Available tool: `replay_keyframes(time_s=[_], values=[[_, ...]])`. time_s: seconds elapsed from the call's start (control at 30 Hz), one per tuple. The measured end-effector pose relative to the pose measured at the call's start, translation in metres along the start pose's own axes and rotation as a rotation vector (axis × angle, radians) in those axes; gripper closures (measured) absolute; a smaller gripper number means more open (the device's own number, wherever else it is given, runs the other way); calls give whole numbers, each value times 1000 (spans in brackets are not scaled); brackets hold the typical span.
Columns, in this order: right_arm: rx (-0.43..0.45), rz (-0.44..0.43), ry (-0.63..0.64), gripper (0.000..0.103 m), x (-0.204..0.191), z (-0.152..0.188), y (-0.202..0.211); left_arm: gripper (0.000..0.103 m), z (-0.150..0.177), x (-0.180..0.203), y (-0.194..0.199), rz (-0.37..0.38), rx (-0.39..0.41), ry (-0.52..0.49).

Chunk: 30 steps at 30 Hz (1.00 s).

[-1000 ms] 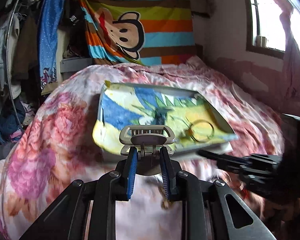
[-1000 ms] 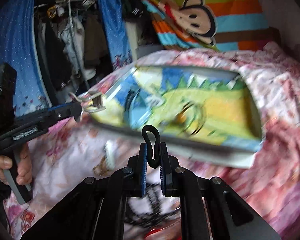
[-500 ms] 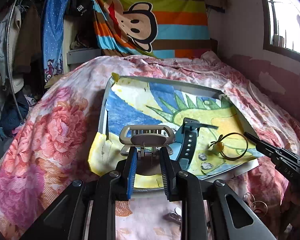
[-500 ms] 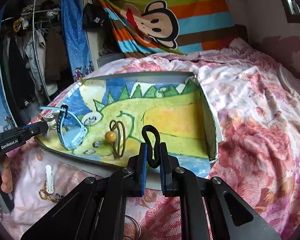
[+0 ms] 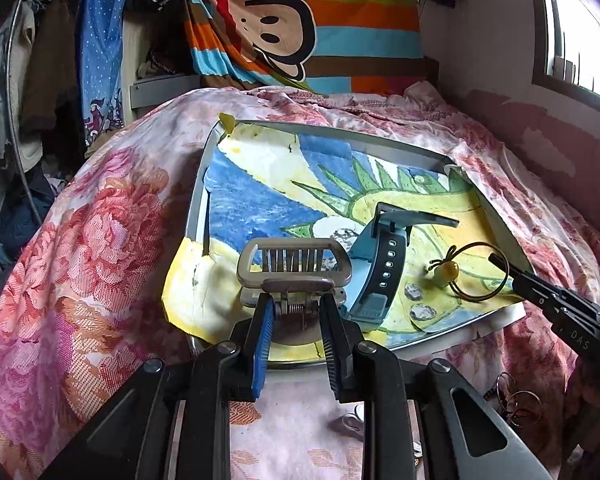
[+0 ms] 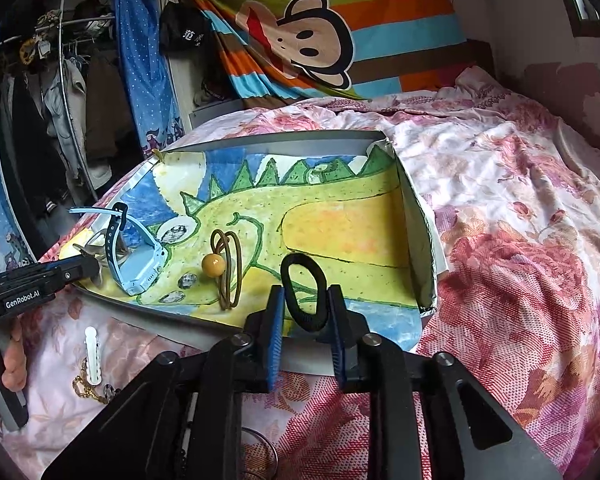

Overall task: Organize jewelry
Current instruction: 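Release and withdraw both tools from the tray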

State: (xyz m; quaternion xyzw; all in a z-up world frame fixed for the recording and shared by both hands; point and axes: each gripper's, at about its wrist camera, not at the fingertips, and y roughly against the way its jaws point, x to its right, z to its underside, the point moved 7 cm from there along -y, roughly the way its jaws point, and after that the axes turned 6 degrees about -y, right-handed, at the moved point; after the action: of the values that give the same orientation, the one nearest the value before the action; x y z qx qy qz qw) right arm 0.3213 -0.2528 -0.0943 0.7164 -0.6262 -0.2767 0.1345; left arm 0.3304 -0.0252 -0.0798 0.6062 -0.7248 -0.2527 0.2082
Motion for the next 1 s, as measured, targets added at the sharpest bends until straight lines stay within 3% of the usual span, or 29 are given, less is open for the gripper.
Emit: replay_keyframes(time_s=[0.1, 0.17, 0.23, 0.37, 0.4, 0.47, 0.57, 0.77, 1.0], values=[[4, 0, 0, 78, 0, -1, 0, 75, 2, 2, -2, 5, -14, -5], [10, 5, -3, 72, 1, -1, 3, 45, 3, 1, 2, 8, -2, 5], [24, 13, -7, 65, 2, -2, 7, 38, 1, 0, 9, 2, 30, 21], [52, 22, -15, 45, 0, -7, 20, 36, 0, -1, 24, 19, 43, 51], [60, 20, -18, 39, -1, -8, 26, 32, 0, -1, 29, 23, 52, 60], [83, 13, -23, 30, -4, -12, 37, 14, -2, -1, 41, 20, 82, 75], [124, 3, -20, 17, -10, -17, 57, 5, -6, 0, 59, 19, 131, 84], [218, 21, 7, 2, -25, -16, 102, 0, -6, 3, 96, 4, 195, 102], [289, 45, 50, 2, -43, -11, 151, 0, 7, 1, 147, -29, 275, 97]])
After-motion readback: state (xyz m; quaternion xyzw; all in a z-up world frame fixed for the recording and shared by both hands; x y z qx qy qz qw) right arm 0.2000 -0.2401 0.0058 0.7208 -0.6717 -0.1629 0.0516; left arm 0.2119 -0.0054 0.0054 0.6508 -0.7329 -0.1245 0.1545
